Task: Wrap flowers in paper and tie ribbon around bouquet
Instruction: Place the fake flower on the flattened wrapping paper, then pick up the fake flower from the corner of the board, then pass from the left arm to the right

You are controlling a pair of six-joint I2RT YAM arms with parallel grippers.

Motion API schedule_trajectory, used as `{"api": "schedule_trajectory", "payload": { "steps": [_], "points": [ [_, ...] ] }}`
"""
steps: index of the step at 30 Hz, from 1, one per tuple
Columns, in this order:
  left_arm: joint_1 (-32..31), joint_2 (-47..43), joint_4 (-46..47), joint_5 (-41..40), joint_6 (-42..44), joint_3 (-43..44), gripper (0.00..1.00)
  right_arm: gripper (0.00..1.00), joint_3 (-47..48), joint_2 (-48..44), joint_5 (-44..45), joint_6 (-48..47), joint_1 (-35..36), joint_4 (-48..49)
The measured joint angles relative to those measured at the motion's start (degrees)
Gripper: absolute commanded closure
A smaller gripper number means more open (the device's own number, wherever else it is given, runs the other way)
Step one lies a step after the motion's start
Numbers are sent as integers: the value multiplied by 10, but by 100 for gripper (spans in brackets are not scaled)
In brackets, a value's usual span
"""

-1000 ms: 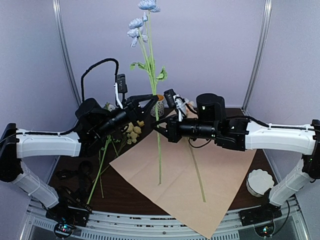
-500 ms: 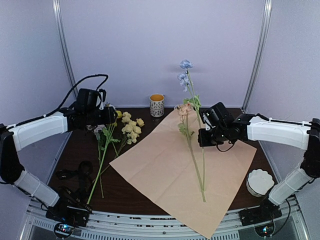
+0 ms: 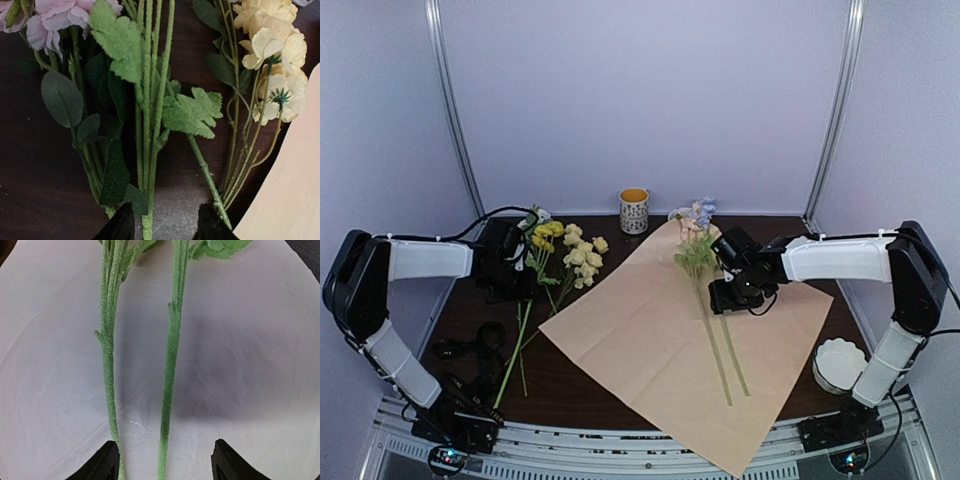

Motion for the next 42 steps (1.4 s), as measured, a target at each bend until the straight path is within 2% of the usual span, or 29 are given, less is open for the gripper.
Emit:
{"api": "schedule_trajectory", "payload": {
  "steps": [6,13,14,16,17,22,28,33,38,42],
  "points": [
    [0,27,0,-7,5,-1,69,36,4,-7,0,-13,0,-1],
    [0,61,1,-9,11,0,71,35,4,-33,0,-23,0,-1],
    [0,67,1,-9,11,0,74,35,4,-37,0,-24,0,-1],
    [0,70,5,-8,13,3,94,35,4,-41,0,-25,0,-2],
    [0,71,5,-8,15,3,100,36,4,-42,0,-26,0,-2],
    [0,61,13,-8,15,-4,100,35,4,-48,1,-33,0,-6],
    [0,-58,30,-3,18,-30,100,34,4,-69,3,-37,0,-12],
    [0,-189,98,-3,33,-34,100,34,3,-106,-25,-47,1,1],
    [-5,-274,176,23,43,-50,100,34,-6,-173,-91,-69,16,75],
    [-53,-323,257,66,44,-65,100,34,-12,-205,-164,-85,55,159]
  ]
}}
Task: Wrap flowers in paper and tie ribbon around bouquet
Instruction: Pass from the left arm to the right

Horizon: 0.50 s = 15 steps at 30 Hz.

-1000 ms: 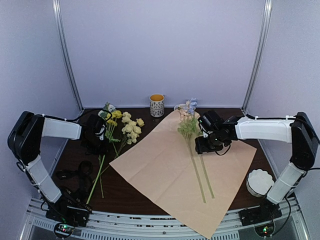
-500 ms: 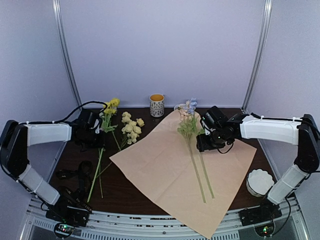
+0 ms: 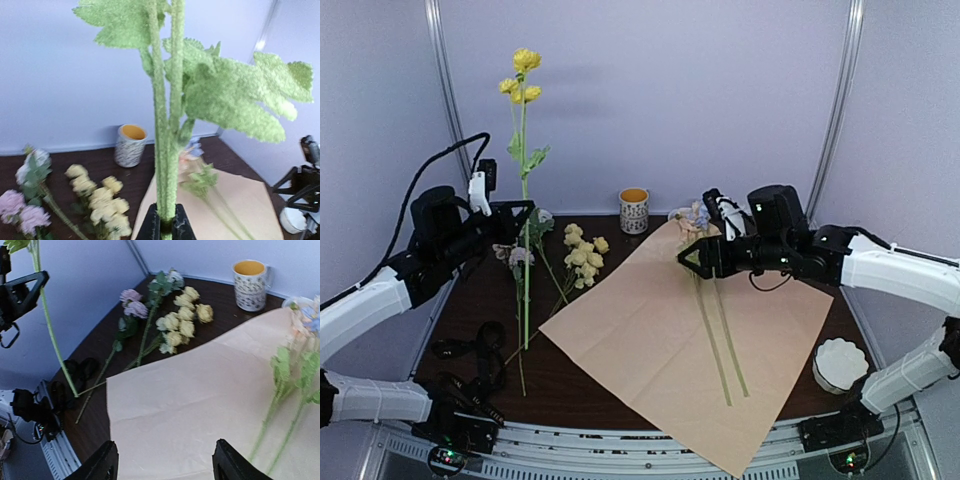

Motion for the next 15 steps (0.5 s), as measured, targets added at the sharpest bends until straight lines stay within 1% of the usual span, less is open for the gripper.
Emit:
{"api": "schedule_trajectory", "payload": {
  "steps": [2,4,8,9,10,12,15],
  "points": [
    [-39,-3,55,34,-11,2,100,35,2,0,-38,-1,24,50],
    [-75,11,92,60,-23,13,100,35,11,12,-72,2,45,89],
    [-156,75,185,104,-48,43,100,30,50,56,-126,18,73,177],
    [-176,105,210,122,-54,61,100,29,59,66,-136,22,78,198],
    [-189,111,214,126,-56,65,100,29,65,73,-144,26,83,216],
    [-212,150,230,143,-68,93,100,29,72,80,-157,33,89,246],
    [-217,186,264,159,-86,113,100,32,87,92,-169,40,94,270]
  ]
}}
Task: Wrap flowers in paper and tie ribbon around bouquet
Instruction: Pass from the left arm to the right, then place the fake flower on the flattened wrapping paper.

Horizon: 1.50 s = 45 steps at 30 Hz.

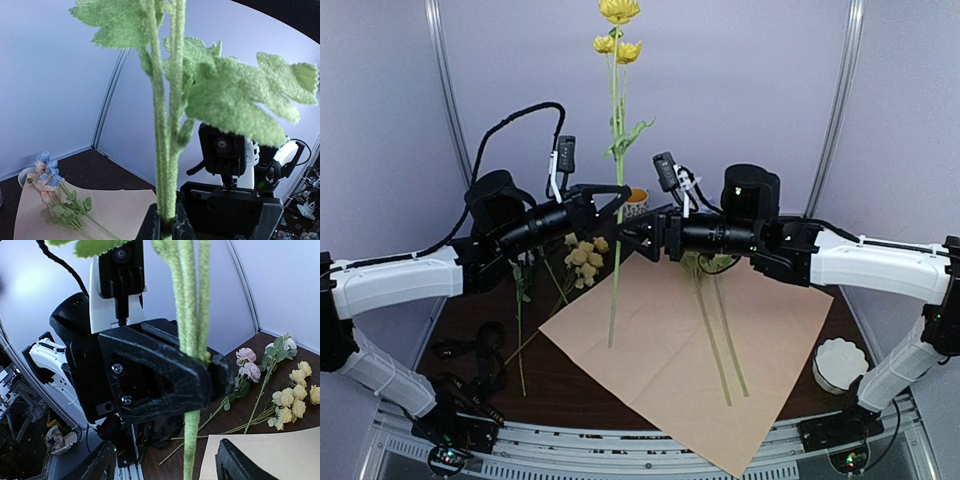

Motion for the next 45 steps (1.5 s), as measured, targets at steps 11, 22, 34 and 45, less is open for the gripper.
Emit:
{"api": "schedule_trajectory", "payload": {
  "steps": [11,22,34,45],
  "points": [
    [-26,38,37,32,-30,23,99,100,0,6,12,-4,1,2],
    [-8,-2,-223,-147,11,66,19,100,-14,-7,168,-4,-51,-203],
    [240,1,-501,-273,5,-22,17,88,48,146,303,30,-80,-460],
    [319,108,-504,-231,-8,-85,22,57,47,181,371,57,-97,-459]
  ]
}}
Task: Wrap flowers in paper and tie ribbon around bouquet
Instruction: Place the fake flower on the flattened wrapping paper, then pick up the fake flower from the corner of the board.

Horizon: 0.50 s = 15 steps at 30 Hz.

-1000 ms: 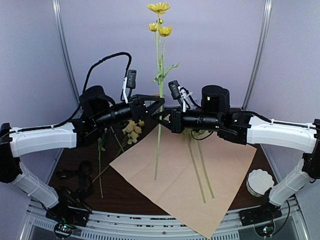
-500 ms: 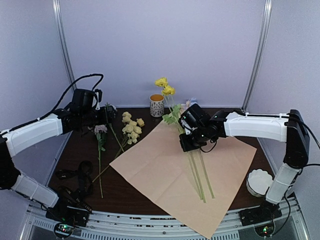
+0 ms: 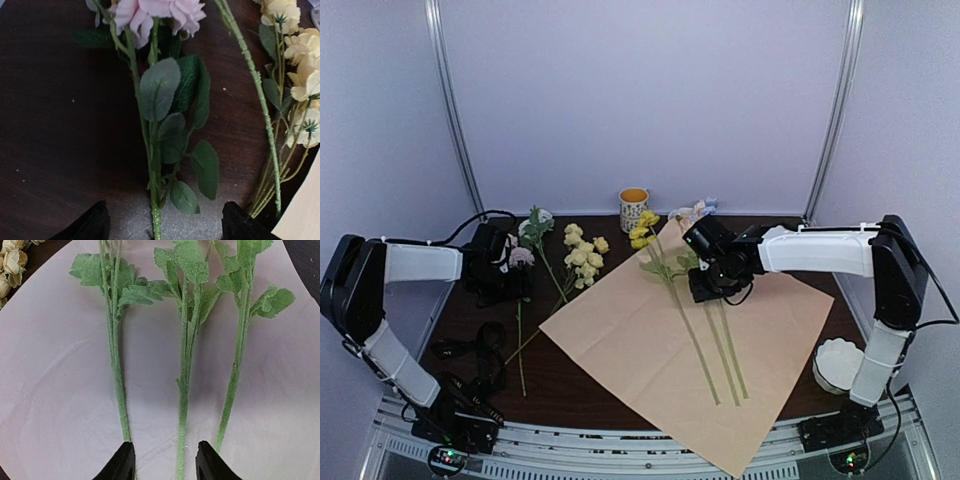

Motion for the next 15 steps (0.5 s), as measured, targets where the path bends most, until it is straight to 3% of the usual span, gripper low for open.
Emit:
{"api": "schedule_trajectory", "payload": {
  "steps": [2,5,11,12,15],
  "points": [
    [3,31,12,13,-4,-1,28,57,-1,-5,5,0,1,1],
    [3,69,28,25,-6,0,45,57,-6,-22,9,-2,2,2],
    [3,91,73,43,-13,4,96,55,-36,-85,10,-4,5,13],
    [3,93,74,44,-13,4,100,55,-39,-94,10,-4,5,16],
    [3,94,75,42,-15,4,100,54,-43,-108,10,-6,5,19]
  ]
}}
